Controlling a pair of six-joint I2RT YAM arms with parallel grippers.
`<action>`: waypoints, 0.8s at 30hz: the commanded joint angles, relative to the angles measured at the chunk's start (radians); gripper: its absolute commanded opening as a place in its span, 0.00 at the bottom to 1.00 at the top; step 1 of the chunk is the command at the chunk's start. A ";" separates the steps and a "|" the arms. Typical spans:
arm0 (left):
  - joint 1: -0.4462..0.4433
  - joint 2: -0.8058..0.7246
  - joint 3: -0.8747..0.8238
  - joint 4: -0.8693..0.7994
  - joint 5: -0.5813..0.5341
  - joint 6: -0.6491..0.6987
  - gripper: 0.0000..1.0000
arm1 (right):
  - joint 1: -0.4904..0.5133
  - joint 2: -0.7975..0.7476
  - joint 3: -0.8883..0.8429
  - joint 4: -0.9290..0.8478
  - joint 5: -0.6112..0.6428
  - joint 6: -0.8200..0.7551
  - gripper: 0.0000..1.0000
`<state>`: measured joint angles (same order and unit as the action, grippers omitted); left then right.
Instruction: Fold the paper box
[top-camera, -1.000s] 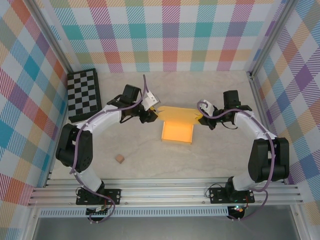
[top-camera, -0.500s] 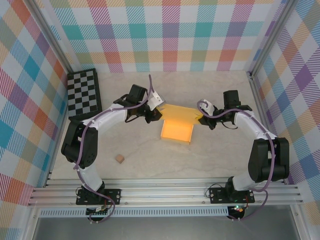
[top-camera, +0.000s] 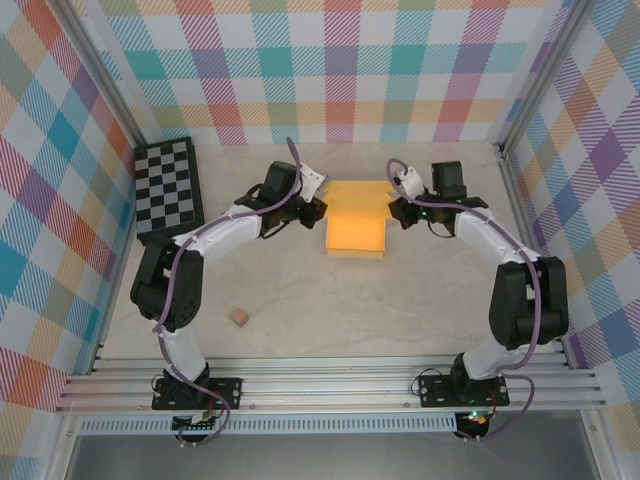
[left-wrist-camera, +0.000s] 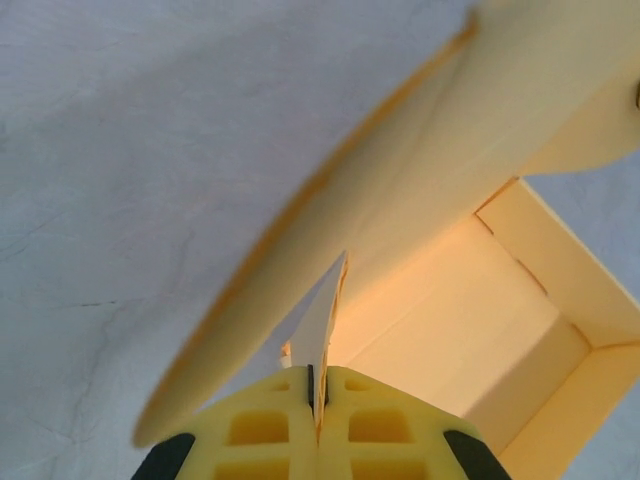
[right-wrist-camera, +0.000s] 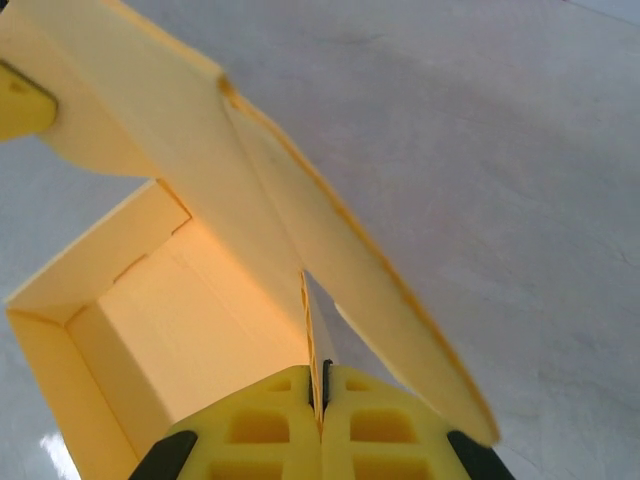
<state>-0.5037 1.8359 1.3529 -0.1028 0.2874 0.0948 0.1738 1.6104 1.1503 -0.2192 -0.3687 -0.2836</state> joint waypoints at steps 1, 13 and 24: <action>-0.038 0.014 0.042 0.087 -0.114 -0.251 0.00 | 0.011 0.042 0.028 0.095 0.145 0.374 0.00; -0.134 0.028 -0.030 0.190 -0.296 -0.429 0.00 | 0.172 0.079 -0.029 0.196 0.430 0.578 0.00; -0.203 0.026 -0.093 0.232 -0.450 -0.526 0.00 | 0.186 0.006 -0.216 0.324 0.320 0.431 0.00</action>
<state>-0.6651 1.8729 1.2640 0.0479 -0.1314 -0.3672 0.3458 1.6447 0.9798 0.0799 0.0444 0.1844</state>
